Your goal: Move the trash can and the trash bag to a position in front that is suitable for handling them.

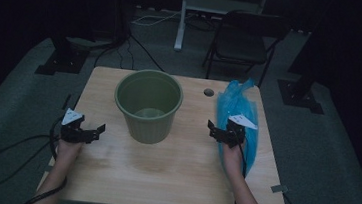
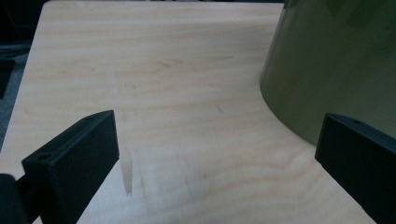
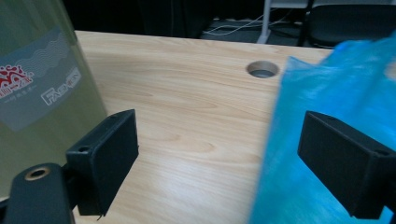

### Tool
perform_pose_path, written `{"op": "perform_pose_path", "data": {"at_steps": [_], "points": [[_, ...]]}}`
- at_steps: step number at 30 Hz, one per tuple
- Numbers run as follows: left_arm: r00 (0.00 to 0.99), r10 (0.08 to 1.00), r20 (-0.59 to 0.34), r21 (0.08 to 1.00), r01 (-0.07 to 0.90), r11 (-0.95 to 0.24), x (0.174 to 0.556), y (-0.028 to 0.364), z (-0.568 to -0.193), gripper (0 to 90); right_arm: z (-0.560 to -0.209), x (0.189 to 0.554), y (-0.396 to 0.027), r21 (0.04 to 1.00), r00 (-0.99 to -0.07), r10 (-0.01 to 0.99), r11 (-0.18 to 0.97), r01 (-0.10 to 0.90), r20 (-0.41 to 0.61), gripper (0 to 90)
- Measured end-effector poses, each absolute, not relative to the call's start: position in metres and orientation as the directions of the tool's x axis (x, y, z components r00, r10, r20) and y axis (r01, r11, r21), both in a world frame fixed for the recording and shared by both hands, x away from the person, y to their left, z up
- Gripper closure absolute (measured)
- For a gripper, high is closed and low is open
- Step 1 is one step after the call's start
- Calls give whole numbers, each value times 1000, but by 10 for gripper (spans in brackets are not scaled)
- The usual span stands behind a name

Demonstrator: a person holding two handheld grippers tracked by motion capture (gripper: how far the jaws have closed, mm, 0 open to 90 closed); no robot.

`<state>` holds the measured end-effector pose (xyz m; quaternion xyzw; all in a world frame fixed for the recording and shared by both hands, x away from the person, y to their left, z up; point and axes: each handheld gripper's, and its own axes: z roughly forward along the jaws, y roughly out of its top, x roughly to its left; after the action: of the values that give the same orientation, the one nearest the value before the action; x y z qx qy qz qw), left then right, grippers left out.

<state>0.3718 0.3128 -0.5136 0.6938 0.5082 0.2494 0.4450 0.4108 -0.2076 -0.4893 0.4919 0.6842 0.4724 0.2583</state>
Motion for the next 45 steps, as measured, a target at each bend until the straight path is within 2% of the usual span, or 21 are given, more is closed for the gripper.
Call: {"op": "perform_pose_path", "data": {"at_steps": [11,24,30,36,45], "points": [[367,927,-70,874,471,-121,406,289,-507,1,-493,450,-165,882,-399,903,53,469,158,118],[363,930,-63,865,485,-131,442,268,-500,1,-496,485,-118,870,-411,896,63,489,166,117],[365,929,-60,864,486,-135,440,263,-499,1,-494,485,-109,868,-438,884,81,490,166,121],[397,918,-13,856,479,-195,434,256,-495,2,-492,482,-116,843,-445,872,76,533,203,135],[441,897,5,849,473,-237,418,246,-493,2,-493,467,-129,839,-456,863,71,539,220,139]]}}
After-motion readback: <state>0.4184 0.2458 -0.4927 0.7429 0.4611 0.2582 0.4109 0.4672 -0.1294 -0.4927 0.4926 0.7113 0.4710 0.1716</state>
